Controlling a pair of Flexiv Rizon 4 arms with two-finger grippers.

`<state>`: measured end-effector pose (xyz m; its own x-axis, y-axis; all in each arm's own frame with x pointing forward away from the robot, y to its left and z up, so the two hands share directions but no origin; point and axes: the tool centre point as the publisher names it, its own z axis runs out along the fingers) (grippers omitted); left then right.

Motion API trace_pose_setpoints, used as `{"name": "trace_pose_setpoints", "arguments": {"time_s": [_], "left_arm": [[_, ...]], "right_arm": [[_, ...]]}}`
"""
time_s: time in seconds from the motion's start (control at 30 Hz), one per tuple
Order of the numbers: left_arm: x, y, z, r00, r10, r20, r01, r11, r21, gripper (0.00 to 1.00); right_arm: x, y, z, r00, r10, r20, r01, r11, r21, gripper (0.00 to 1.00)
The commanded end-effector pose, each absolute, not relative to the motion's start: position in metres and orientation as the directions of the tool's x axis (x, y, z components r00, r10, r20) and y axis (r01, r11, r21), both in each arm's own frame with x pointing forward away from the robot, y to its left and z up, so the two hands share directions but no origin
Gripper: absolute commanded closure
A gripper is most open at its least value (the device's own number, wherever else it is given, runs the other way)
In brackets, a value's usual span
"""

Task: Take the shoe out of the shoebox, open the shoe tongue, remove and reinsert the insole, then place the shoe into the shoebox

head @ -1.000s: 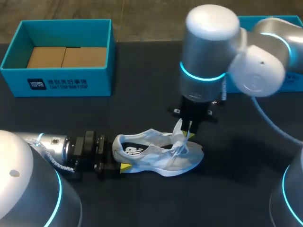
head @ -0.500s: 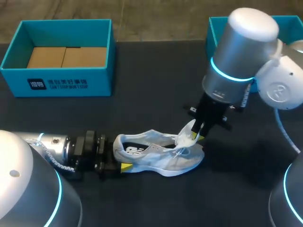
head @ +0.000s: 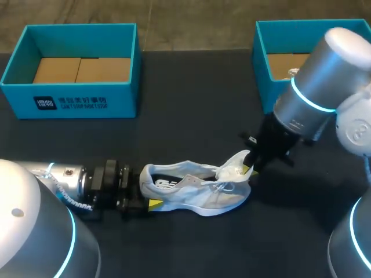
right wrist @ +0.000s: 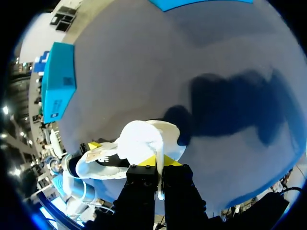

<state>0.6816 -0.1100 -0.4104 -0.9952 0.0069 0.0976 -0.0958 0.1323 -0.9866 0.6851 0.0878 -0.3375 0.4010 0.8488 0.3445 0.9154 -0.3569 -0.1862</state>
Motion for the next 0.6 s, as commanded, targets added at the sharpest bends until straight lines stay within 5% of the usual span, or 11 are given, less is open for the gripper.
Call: {"name": "trace_pose_setpoints", "arguments": {"time_s": [0.03, 0.4, 0.47, 0.5, 0.53, 0.57, 0.6], "left_arm": [[0.68, -0.107, -0.412, -0.995, 0.003, 0.097, -0.095, 0.132, -0.987, 1.0], [0.68, -0.107, -0.412, -0.995, 0.003, 0.097, -0.095, 0.132, -0.987, 1.0], [0.68, -0.107, -0.412, -0.995, 0.003, 0.097, -0.095, 0.132, -0.987, 1.0], [0.68, -0.107, -0.412, -0.995, 0.003, 0.097, -0.095, 0.132, -0.987, 1.0], [0.68, -0.107, -0.412, -0.995, 0.003, 0.097, -0.095, 0.132, -0.987, 1.0], [0.68, -0.107, -0.412, -0.995, 0.003, 0.097, -0.095, 0.132, -0.987, 1.0], [0.68, -0.107, -0.412, -0.995, 0.003, 0.097, -0.095, 0.132, -0.987, 1.0]], "right_arm": [[0.68, 0.071, -0.344, 0.38, 0.66, 0.648, 0.919, -0.35, -0.182, 1.0], [0.676, 0.05, -0.35, 0.391, 0.613, 0.686, 0.911, -0.361, -0.198, 1.0], [0.676, 0.048, -0.352, 0.397, 0.604, 0.691, 0.91, -0.358, -0.21, 0.61], [0.676, 0.046, -0.353, 0.409, 0.601, 0.687, 0.905, -0.366, -0.218, 0.51], [0.676, 0.044, -0.353, 0.412, 0.6, 0.686, 0.903, -0.369, -0.22, 0.18], [0.676, 0.042, -0.35, 0.415, 0.6, 0.684, 0.901, -0.376, -0.217, 0.0], [0.675, 0.04, -0.346, 0.424, 0.608, 0.671, 0.896, -0.392, -0.211, 0.0]]}}
